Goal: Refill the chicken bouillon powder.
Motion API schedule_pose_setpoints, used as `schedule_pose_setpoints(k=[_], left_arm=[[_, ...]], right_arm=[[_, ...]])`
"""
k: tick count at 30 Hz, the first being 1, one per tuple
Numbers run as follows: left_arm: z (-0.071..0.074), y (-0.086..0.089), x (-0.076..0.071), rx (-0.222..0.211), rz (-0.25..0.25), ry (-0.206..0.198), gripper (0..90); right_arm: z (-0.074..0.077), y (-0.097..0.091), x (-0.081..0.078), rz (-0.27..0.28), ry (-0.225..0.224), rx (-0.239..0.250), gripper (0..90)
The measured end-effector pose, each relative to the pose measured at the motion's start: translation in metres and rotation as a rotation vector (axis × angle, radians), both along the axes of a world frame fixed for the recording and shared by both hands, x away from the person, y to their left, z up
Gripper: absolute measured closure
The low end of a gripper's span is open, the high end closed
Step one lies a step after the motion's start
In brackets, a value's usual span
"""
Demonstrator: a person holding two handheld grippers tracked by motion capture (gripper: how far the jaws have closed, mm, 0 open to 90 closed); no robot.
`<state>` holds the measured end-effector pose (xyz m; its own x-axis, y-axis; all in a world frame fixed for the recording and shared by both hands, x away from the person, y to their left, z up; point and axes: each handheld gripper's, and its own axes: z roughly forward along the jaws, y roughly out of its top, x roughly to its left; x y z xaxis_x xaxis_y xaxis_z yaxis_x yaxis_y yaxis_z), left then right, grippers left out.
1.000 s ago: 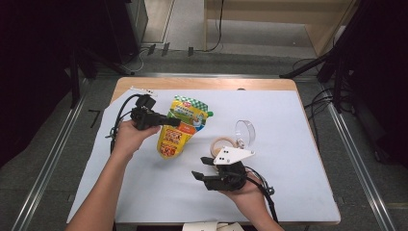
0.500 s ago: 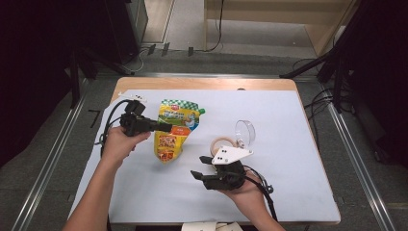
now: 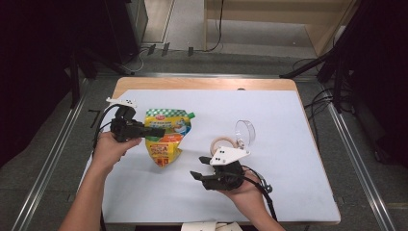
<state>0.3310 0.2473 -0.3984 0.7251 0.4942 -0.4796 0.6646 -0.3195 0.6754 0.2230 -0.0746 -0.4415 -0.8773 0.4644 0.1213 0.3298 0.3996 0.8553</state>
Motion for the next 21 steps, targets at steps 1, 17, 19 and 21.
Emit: schedule_pose_setpoints(k=[1, 17, 19, 21], left_arm=[[0.000, 0.000, 0.000, 0.003, -0.001, -0.002, 79.0], [0.012, 0.008, -0.003, 0.003, 0.006, -0.041, 55.9], [0.016, 0.009, -0.004, 0.014, 0.012, -0.059, 54.7], [0.020, 0.009, -0.005, 0.021, 0.013, -0.066, 53.3]], right_arm=[[0.000, 0.000, 0.000, 0.000, 0.000, 0.000, 47.8], [0.001, 0.000, 0.001, 0.009, 0.009, -0.006, 47.9], [0.001, -0.001, 0.002, 0.009, 0.018, -0.008, 47.7], [0.001, -0.001, 0.003, 0.011, 0.022, -0.010, 47.7]])
